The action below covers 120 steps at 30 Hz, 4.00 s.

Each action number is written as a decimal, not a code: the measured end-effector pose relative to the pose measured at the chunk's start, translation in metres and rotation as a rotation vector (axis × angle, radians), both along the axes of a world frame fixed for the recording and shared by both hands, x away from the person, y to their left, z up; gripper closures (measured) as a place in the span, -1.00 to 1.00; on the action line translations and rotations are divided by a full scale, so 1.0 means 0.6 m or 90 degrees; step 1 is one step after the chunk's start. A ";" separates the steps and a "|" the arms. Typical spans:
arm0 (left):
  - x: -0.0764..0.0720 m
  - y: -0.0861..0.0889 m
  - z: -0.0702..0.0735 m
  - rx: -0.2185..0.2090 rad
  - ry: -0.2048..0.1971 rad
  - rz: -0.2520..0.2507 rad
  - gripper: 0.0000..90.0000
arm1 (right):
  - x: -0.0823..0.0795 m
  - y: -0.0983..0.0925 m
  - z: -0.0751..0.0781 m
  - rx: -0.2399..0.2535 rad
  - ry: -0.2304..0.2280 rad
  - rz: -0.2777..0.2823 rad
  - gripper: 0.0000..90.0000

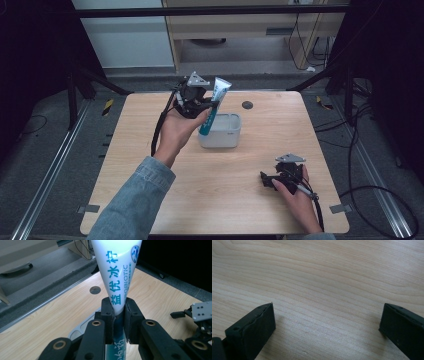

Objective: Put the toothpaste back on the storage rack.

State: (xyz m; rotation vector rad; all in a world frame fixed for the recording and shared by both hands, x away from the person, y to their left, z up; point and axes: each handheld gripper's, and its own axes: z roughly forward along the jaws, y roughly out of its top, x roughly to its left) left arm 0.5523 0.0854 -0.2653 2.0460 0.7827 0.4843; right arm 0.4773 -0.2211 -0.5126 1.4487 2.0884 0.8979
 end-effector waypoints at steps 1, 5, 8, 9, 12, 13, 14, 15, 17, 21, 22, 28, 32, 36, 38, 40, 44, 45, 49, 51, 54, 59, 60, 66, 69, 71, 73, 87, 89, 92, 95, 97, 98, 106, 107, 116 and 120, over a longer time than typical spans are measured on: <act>0.006 -0.002 -0.001 -0.003 -0.003 0.002 0.77 | 0.000 0.000 0.000 0.002 0.001 0.000 -0.99; 0.020 -0.011 -0.002 -0.007 -0.005 0.006 0.77 | 0.000 -0.001 -0.001 -0.007 -0.004 0.003 -0.99; 0.029 -0.019 -0.003 -0.013 -0.008 0.007 0.77 | 0.001 -0.001 -0.001 -0.008 -0.005 0.004 -0.99; 0.033 -0.021 -0.004 -0.015 -0.009 0.008 0.77 | 0.001 -0.001 -0.001 -0.009 -0.005 0.004 -0.99; 0.044 -0.028 -0.008 -0.021 -0.008 0.007 0.77 | 0.001 -0.001 -0.001 -0.009 -0.005 0.004 -0.99; 0.048 -0.030 -0.010 -0.023 -0.009 0.008 0.77 | 0.001 -0.001 -0.001 -0.008 -0.005 0.004 -0.99; 0.052 -0.032 -0.010 -0.025 -0.009 0.010 0.77 | 0.001 -0.001 -0.001 -0.008 -0.005 0.004 -0.99; 0.054 -0.033 -0.011 -0.028 -0.009 0.009 0.77 | 0.001 -0.002 -0.001 -0.013 -0.006 0.007 -0.99; 0.061 -0.039 -0.012 -0.033 -0.019 0.009 0.77 | 0.001 -0.002 -0.001 -0.013 -0.006 0.006 -0.99; 0.065 -0.044 -0.016 -0.031 -0.028 0.010 0.77 | 0.001 -0.001 -0.001 -0.008 -0.006 0.004 -0.99; 0.067 -0.046 -0.018 -0.031 -0.029 0.011 0.77 | 0.001 -0.001 -0.001 -0.008 -0.005 0.004 -0.99; 0.080 -0.050 -0.031 -0.046 -0.029 0.016 0.77 | 0.000 0.000 0.000 0.000 0.000 0.001 -0.99; 0.089 -0.051 -0.039 -0.056 -0.034 0.020 0.77 | 0.000 0.000 0.000 -0.001 -0.001 0.001 -0.99; 0.096 -0.051 -0.044 -0.063 -0.029 0.021 0.77 | 0.000 0.000 0.000 -0.001 -0.001 0.001 -0.99; 0.100 -0.050 -0.049 -0.066 -0.026 0.021 0.77 | 0.000 0.000 0.000 -0.001 -0.001 0.001 -0.99; 0.104 -0.050 -0.053 -0.063 -0.028 0.023 0.77 | 0.000 0.000 0.000 -0.002 -0.001 0.001 -0.99; 0.110 -0.049 -0.062 -0.061 -0.028 0.025 0.77 | 0.000 -0.001 0.000 -0.002 -0.001 0.001 -0.99; 0.111 -0.049 -0.064 -0.063 -0.027 0.025 0.77 | 0.000 -0.001 0.000 -0.005 -0.001 0.003 -0.99; 0.115 -0.049 -0.072 -0.061 -0.028 0.023 0.77 | 0.000 0.000 0.000 -0.002 0.000 0.001 -0.99; 0.117 -0.048 -0.078 -0.060 -0.027 0.026 0.76 | 0.000 0.000 0.000 -0.002 0.000 0.001 -0.99; 0.117 -0.047 -0.087 -0.048 -0.031 0.031 0.76 | 0.000 0.000 0.000 -0.002 0.000 0.001 -0.99; 0.117 -0.045 -0.099 -0.053 -0.025 0.029 0.77 | 0.000 0.000 0.000 -0.001 0.000 0.001 -0.99; 0.116 -0.046 -0.101 -0.047 -0.028 0.029 0.76 | 0.000 0.000 0.000 -0.002 0.000 0.001 -0.99; 0.117 -0.046 -0.116 -0.036 -0.028 0.030 0.76 | 0.000 -0.001 0.000 -0.002 0.000 0.001 -0.99; 0.118 -0.047 -0.123 -0.039 -0.022 0.031 0.76 | 0.000 0.000 0.000 -0.002 0.000 0.001 -0.99; 0.119 -0.048 -0.127 -0.038 -0.021 0.030 0.76 | 0.000 0.000 0.000 -0.002 0.000 0.001 -0.99; 0.119 -0.047 -0.130 -0.038 -0.020 0.031 0.76 | 0.000 -0.001 0.000 -0.003 -0.001 0.001 -0.99; 0.115 -0.049 -0.144 -0.043 -0.014 0.027 0.76 | 0.000 -0.001 0.000 -0.002 -0.001 0.001 -0.99; 0.114 -0.049 -0.146 -0.042 -0.014 0.026 0.76 | 0.000 -0.001 0.000 -0.002 -0.001 0.001 -0.99; 0.114 -0.048 -0.149 -0.046 -0.014 0.029 0.76 | 0.000 0.000 0.000 -0.002 -0.001 0.001 -0.99; 0.113 -0.046 -0.154 -0.046 -0.014 0.031 0.76 | 0.000 -0.001 0.000 -0.003 -0.001 0.001 -0.99; 0.113 -0.044 -0.157 -0.050 -0.013 0.036 0.76 | 0.000 -0.001 0.000 -0.003 -0.001 0.001 -0.99; 0.113 -0.043 -0.160 -0.054 -0.011 0.040 0.76 | 0.000 -0.001 0.000 -0.003 -0.001 0.001 -0.99; 0.111 -0.043 -0.174 -0.052 -0.009 0.041 0.76 | 0.000 -0.001 0.000 -0.003 -0.001 0.001 -0.99; 0.111 -0.043 -0.176 -0.052 -0.007 0.041 0.76 | 0.000 -0.001 0.000 -0.003 -0.001 0.001 -0.99; 0.109 -0.043 -0.186 -0.046 -0.008 0.040 0.76 | 0.000 0.000 0.000 -0.002 0.000 0.001 -0.99; 0.109 -0.042 -0.187 -0.045 -0.009 0.039 0.76 | 0.000 0.000 0.000 -0.002 0.000 0.001 -0.99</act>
